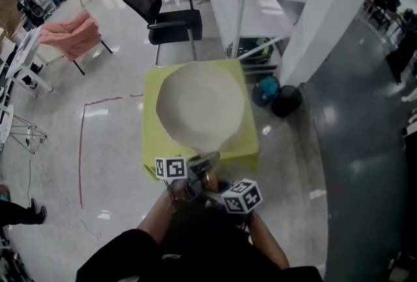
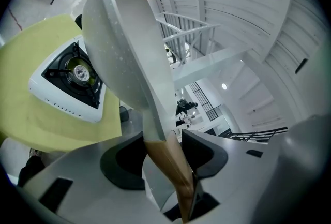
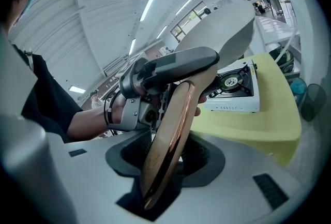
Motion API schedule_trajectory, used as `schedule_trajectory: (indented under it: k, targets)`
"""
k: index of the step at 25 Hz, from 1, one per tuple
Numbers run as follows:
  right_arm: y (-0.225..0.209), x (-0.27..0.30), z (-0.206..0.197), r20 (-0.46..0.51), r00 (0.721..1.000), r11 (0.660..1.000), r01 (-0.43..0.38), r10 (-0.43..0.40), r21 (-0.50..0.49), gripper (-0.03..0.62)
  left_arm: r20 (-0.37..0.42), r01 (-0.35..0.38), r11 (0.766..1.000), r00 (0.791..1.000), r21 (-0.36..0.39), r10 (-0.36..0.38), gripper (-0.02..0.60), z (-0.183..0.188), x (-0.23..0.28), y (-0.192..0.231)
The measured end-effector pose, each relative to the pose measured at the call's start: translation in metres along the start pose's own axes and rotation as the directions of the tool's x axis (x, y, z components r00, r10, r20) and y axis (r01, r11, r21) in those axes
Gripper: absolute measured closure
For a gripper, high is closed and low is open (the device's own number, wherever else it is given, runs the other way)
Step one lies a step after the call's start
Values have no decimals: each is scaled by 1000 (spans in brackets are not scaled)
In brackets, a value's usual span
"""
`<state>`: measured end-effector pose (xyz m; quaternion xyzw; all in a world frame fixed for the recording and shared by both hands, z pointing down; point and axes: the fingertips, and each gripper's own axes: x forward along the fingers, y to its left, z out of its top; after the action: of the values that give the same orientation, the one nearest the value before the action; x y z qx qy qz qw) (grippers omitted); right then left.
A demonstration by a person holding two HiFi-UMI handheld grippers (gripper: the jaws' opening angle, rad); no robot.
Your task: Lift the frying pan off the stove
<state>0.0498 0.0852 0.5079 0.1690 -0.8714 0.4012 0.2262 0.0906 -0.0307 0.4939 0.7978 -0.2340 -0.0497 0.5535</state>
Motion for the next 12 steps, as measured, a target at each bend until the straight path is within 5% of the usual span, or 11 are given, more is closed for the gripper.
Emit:
schedule_trajectory:
  k: [12]
  targets:
    - [0, 5, 1, 20, 1000, 1000, -4, 4, 14, 418, -34, 0, 1000, 999, 22, 1, 341, 0, 0, 1]
